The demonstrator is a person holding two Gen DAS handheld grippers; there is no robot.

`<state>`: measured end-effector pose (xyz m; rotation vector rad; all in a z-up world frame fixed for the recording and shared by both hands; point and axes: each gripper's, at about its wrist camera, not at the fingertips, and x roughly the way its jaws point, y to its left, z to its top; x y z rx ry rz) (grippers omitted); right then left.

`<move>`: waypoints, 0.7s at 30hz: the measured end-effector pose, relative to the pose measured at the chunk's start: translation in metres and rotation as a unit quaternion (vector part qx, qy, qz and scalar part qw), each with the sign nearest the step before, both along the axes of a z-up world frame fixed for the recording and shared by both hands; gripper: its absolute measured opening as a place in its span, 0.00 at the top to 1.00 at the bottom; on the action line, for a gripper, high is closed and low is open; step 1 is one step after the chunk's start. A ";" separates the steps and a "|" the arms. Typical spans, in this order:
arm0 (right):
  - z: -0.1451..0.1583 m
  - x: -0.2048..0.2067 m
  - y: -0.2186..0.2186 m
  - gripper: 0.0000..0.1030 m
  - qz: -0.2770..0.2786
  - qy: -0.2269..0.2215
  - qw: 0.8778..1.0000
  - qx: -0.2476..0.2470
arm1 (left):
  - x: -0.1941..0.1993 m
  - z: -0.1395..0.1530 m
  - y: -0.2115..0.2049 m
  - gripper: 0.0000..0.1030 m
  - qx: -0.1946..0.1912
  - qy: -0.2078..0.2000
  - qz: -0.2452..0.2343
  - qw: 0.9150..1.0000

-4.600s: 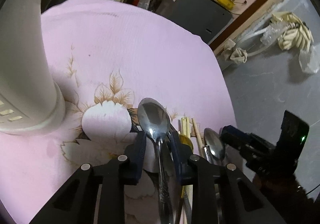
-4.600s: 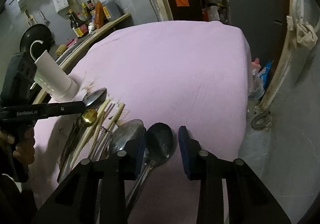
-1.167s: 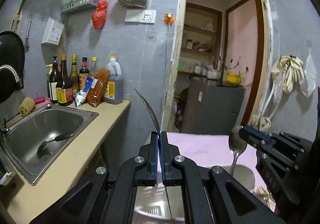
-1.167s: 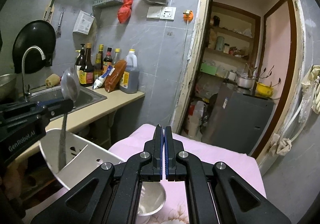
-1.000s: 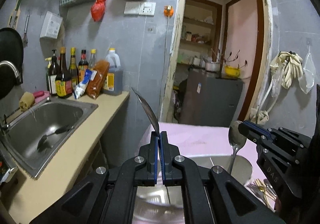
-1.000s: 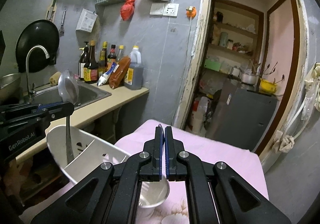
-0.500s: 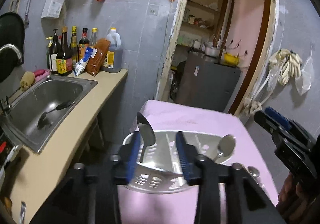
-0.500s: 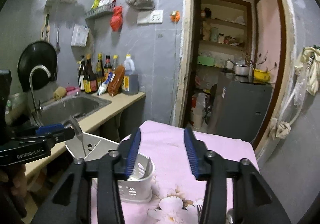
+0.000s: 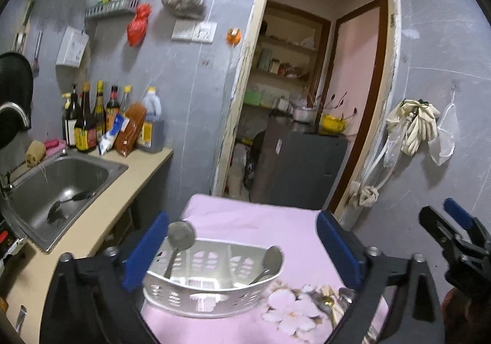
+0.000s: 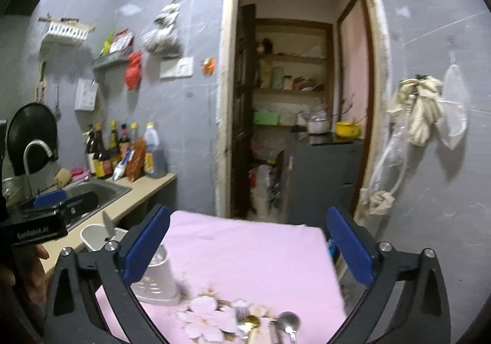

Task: Organize utensils
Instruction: 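Move both tools back over the remaining utensils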

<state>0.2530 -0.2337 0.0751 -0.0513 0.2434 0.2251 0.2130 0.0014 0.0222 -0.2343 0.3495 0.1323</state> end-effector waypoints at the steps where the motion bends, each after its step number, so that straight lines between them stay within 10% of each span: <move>1: 0.003 -0.002 -0.007 0.01 -0.006 -0.003 1.000 0.002 | 0.000 0.001 -0.007 0.02 0.007 -0.006 -0.001 1.000; 9: 0.003 -0.012 -0.054 0.01 -0.035 -0.005 0.999 0.004 | -0.007 0.002 -0.058 0.02 0.044 -0.031 -0.008 0.999; 21: -0.052 0.007 -0.119 0.01 -0.036 0.084 0.996 0.007 | 0.001 -0.043 -0.114 0.02 0.041 0.034 -0.039 0.998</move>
